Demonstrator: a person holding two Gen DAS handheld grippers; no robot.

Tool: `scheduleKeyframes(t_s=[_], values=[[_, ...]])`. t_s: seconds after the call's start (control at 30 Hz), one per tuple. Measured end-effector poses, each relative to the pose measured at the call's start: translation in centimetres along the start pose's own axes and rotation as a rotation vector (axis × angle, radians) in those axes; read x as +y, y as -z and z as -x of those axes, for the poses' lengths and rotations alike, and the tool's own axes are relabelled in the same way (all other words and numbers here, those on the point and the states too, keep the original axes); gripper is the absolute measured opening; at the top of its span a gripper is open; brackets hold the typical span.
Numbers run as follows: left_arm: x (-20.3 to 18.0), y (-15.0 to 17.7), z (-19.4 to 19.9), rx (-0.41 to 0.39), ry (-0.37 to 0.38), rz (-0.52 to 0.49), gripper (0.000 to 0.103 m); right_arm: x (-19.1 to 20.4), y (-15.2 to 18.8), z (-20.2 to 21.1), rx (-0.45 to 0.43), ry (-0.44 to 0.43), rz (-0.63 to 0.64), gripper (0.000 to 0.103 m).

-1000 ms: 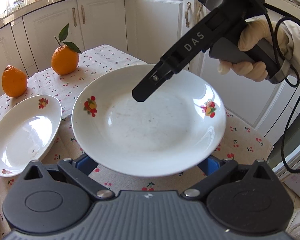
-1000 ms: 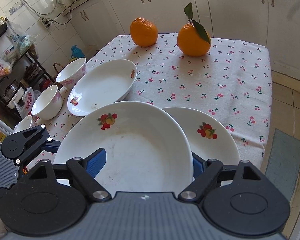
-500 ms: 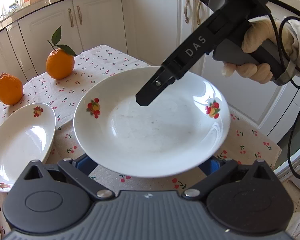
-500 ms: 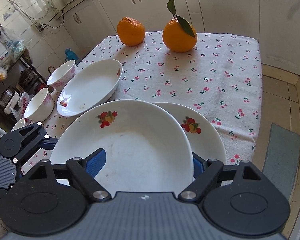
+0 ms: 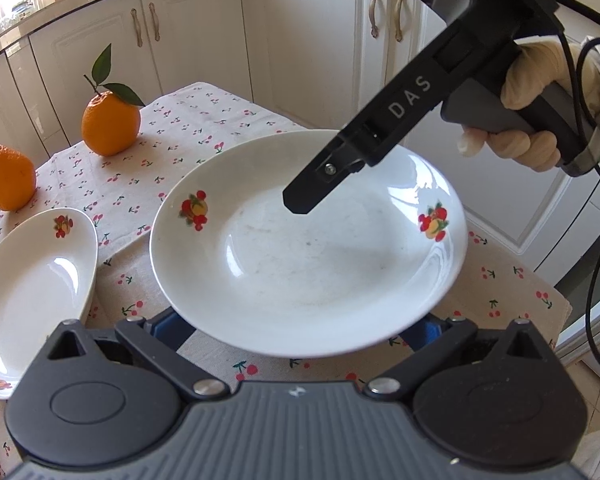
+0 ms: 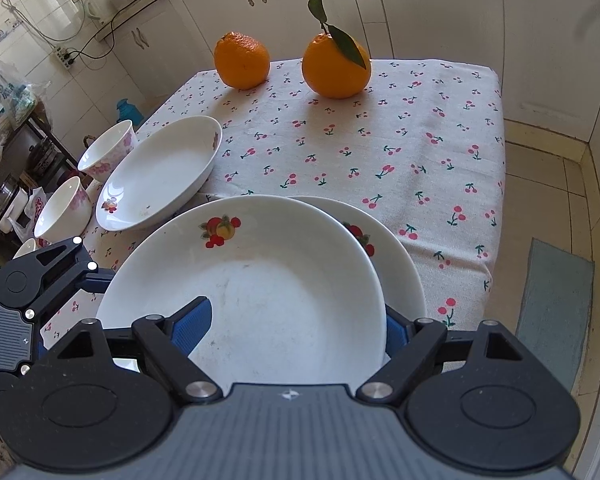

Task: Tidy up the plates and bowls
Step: 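Lower the held plate onto the other plate and open the right tool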

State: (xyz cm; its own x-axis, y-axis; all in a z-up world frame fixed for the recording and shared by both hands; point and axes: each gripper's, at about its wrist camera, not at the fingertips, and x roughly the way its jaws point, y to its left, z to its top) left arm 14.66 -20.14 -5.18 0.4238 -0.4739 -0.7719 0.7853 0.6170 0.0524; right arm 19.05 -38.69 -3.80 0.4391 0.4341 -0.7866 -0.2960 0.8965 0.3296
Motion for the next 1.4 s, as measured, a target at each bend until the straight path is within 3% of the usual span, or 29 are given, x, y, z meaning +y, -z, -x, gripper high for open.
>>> scheduleKeyframes(t_s=[1.03,1.4], values=[[0.3,0.6,0.1,-0.051,0.043,0.033,0.103,0.8,2.2,2.9,-0.016,0.091,-0.035,0.093],[0.3,0.8,0.2,-0.073,0.038,0.064,0.103,2.1,2.4,2.7,0.009,0.148,-0.063,0.1]])
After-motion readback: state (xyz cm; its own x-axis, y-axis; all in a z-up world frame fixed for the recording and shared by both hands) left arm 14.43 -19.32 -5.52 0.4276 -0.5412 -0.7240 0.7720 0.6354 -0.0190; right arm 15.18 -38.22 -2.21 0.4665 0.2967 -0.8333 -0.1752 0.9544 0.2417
